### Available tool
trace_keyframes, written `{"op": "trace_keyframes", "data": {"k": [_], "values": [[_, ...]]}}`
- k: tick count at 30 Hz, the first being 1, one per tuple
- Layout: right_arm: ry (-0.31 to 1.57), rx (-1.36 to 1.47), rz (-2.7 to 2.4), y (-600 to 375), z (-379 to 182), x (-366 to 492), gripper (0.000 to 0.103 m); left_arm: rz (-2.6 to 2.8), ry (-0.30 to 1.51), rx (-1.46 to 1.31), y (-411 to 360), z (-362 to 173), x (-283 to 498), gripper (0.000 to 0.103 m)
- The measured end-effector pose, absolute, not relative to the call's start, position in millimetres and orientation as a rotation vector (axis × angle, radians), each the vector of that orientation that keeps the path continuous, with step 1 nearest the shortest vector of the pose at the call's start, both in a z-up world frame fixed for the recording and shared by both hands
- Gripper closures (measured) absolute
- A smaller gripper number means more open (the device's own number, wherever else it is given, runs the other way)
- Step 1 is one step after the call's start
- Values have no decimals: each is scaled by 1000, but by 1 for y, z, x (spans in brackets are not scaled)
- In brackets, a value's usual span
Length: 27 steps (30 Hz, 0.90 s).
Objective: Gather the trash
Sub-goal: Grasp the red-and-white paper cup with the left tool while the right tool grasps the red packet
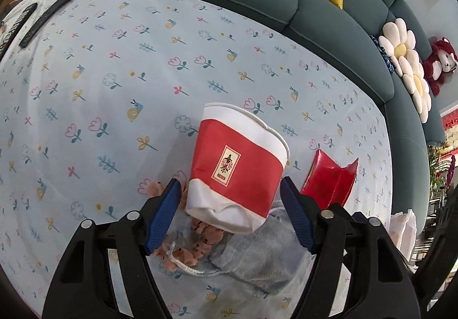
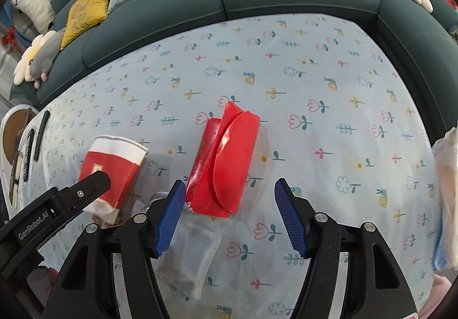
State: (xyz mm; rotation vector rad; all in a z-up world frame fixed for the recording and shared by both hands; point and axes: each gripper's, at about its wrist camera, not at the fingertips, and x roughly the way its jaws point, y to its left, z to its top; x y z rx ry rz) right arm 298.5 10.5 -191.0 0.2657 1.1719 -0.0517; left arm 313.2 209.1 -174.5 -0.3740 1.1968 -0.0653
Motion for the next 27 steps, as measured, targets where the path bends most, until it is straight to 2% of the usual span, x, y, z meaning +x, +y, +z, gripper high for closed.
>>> {"op": "trace_keyframes", "data": {"k": [2,3,4,5,6,8,11,27], "values": [[1179,262,-50,11,-195,299,46,-74,1199,-371,208,-176,314,47],[1181,259,-49,10,-196,299,49,-82,1203,-373,207,-177,314,58],[1186,259,-45,10,-198,299,56,-88,1208,-376,207,-177,315,67],[1191,263,-39,9,-199,299,66,-97,1212,-382,207,-178,314,69],[1192,271,-33,8,-199,297,72,-97,1207,-381,206,-177,313,82],[1187,277,-27,6,-198,293,89,-102,1196,-377,205,-174,310,82],[1170,277,-23,4,-192,286,100,-106,1180,-360,200,-167,304,82],[975,307,-9,-42,-101,244,102,-179,1064,-331,145,-84,268,83]]}}
